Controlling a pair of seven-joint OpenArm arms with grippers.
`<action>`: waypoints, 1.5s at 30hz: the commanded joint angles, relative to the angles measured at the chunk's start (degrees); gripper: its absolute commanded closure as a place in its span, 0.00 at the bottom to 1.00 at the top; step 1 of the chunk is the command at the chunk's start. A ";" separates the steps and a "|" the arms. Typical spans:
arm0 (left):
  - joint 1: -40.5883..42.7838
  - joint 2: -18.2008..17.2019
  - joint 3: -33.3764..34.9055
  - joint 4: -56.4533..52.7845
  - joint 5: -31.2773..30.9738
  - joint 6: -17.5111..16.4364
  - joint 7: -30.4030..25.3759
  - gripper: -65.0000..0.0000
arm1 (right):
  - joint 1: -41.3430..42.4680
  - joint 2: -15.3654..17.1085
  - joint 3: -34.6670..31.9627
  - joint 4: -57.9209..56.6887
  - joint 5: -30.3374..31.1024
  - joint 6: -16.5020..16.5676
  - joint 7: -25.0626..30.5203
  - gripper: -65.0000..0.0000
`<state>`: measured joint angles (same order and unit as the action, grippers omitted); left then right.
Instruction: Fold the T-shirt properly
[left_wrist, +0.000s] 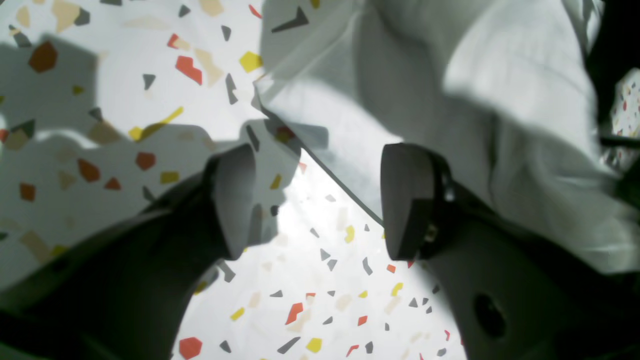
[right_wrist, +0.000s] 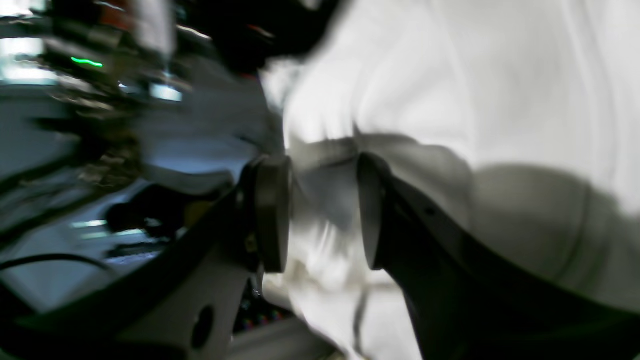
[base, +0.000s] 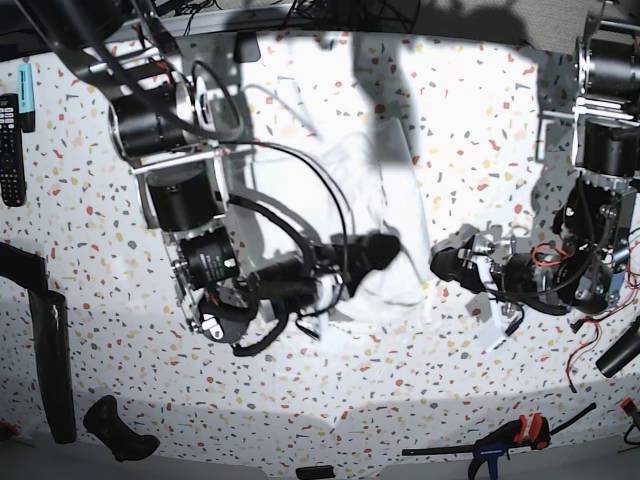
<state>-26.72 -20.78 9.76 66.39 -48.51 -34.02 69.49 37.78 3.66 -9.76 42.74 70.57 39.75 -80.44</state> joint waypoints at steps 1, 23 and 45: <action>-1.70 -0.50 -0.28 0.90 -1.09 -0.04 -0.48 0.41 | 2.03 0.52 0.20 0.81 -0.11 0.25 0.44 0.65; -1.73 -0.52 -0.28 0.90 -1.09 -0.04 -0.50 0.41 | 4.66 2.99 0.28 0.81 4.70 0.25 0.44 0.65; -1.49 6.82 -0.28 20.72 -19.17 -5.98 3.93 0.41 | 10.10 9.60 0.42 0.74 -46.53 0.25 34.40 0.65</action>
<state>-26.70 -13.89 9.69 86.26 -65.84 -39.48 74.61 45.50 13.30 -9.52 42.63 23.18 39.68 -47.18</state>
